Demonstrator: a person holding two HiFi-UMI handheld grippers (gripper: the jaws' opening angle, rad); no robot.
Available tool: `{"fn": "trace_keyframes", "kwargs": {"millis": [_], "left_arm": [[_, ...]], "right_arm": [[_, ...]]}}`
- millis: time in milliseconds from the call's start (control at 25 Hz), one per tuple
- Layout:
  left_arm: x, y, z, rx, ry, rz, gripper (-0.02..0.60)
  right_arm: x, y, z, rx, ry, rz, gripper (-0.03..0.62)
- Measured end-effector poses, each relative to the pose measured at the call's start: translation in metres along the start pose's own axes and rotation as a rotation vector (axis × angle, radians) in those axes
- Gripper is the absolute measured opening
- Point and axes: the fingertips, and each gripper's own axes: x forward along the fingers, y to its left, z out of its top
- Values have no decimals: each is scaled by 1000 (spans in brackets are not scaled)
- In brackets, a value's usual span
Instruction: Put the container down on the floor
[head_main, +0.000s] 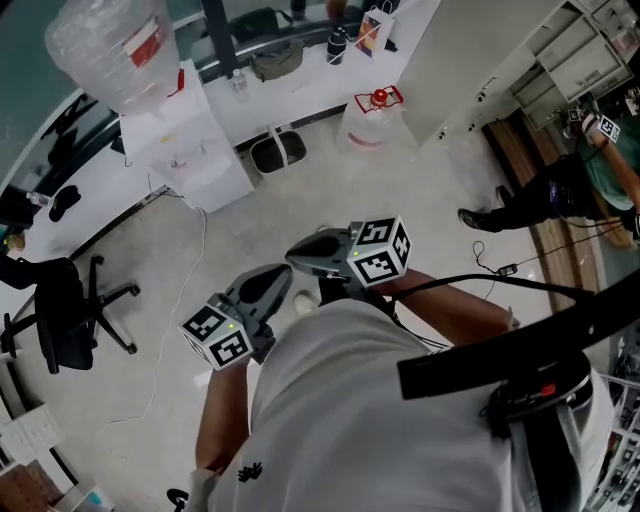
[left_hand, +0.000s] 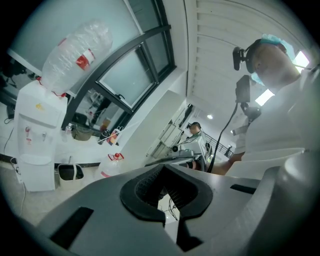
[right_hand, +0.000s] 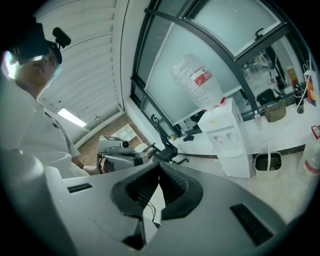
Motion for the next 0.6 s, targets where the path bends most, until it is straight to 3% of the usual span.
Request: {"fn": "trace_keyframes", "kwargs": {"millis": [600], "left_arm": [[6, 6, -2, -15, 13, 0, 11]], "right_arm": [[1, -5, 2, -16, -3, -12, 17]]}}
